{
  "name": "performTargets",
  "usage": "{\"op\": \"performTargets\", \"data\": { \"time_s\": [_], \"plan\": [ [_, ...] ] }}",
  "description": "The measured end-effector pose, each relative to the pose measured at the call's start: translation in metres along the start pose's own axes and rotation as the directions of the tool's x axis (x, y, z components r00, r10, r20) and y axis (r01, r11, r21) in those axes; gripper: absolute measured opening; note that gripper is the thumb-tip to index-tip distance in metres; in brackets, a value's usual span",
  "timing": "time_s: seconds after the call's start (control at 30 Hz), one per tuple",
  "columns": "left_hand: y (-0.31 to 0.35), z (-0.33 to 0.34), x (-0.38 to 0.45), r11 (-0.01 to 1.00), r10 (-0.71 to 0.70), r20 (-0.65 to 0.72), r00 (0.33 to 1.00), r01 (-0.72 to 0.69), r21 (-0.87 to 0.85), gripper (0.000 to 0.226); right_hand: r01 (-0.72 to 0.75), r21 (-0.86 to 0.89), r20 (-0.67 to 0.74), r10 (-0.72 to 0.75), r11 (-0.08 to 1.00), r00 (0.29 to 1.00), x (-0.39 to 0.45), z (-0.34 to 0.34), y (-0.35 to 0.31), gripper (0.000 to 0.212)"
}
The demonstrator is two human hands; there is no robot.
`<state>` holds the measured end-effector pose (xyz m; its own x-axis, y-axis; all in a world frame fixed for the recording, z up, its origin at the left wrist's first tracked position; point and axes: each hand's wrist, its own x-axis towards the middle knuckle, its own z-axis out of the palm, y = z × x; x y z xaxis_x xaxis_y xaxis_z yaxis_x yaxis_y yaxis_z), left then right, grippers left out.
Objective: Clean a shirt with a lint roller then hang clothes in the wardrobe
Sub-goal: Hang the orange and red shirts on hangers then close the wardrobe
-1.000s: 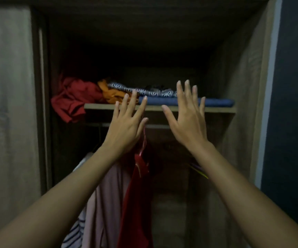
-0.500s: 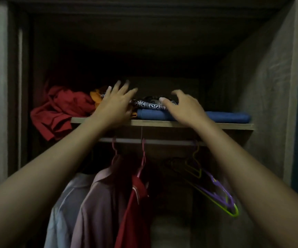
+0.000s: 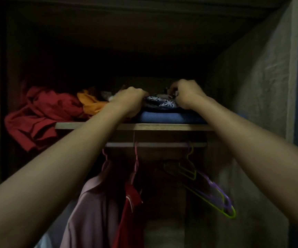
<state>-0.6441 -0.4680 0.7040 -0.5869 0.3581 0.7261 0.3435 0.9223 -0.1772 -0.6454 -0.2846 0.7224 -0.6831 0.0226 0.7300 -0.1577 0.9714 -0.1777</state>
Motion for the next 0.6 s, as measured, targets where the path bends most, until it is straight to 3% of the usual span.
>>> {"op": "performTargets", "data": {
  "time_s": [0.13, 0.17, 0.27, 0.3, 0.37, 0.47, 0.53, 0.6],
  "plan": [
    [0.035, 0.002, 0.016, 0.986, 0.11, 0.022, 0.994, -0.106, -0.128, 0.051, -0.058, -0.239, -0.131, 0.027, 0.969, 0.991, -0.004, -0.024, 0.033, 0.036],
    [0.045, 0.002, 0.018, 0.98, 0.139, 0.032, 0.99, -0.133, -0.15, 0.051, -0.1, -0.253, -0.082, 0.081, 0.962, 0.993, -0.005, -0.03, 0.041, 0.033],
    [0.059, 0.003, 0.02, 0.971, 0.201, 0.157, 0.967, -0.176, -0.16, 0.049, -0.143, -0.203, 0.24, 0.191, 0.969, 0.952, -0.01, -0.045, 0.059, 0.029],
    [0.058, 0.0, 0.019, 0.972, 0.194, 0.213, 0.958, -0.159, -0.173, 0.049, -0.154, -0.151, 0.283, 0.192, 0.976, 0.94, -0.012, -0.051, 0.062, 0.038],
    [0.052, -0.01, 0.018, 0.969, 0.16, 0.323, 0.933, -0.086, -0.233, 0.048, -0.197, -0.064, 0.237, 0.207, 0.978, 0.949, -0.009, -0.06, 0.067, 0.056],
    [0.039, -0.023, 0.022, 0.954, 0.142, 0.462, 0.876, 0.003, -0.299, 0.04, -0.209, -0.085, 0.166, 0.22, 0.974, 0.961, 0.005, -0.061, 0.063, 0.059],
    [0.035, -0.026, 0.025, 0.934, 0.122, 0.472, 0.873, 0.06, -0.353, 0.031, -0.231, -0.096, 0.221, 0.247, 0.968, 0.943, 0.016, -0.055, 0.057, 0.057],
    [0.035, -0.025, 0.028, 0.883, 0.072, 0.463, 0.883, 0.16, -0.441, 0.042, -0.27, -0.068, 0.356, 0.276, 0.96, 0.893, 0.024, -0.048, 0.053, 0.056]
  ]
}}
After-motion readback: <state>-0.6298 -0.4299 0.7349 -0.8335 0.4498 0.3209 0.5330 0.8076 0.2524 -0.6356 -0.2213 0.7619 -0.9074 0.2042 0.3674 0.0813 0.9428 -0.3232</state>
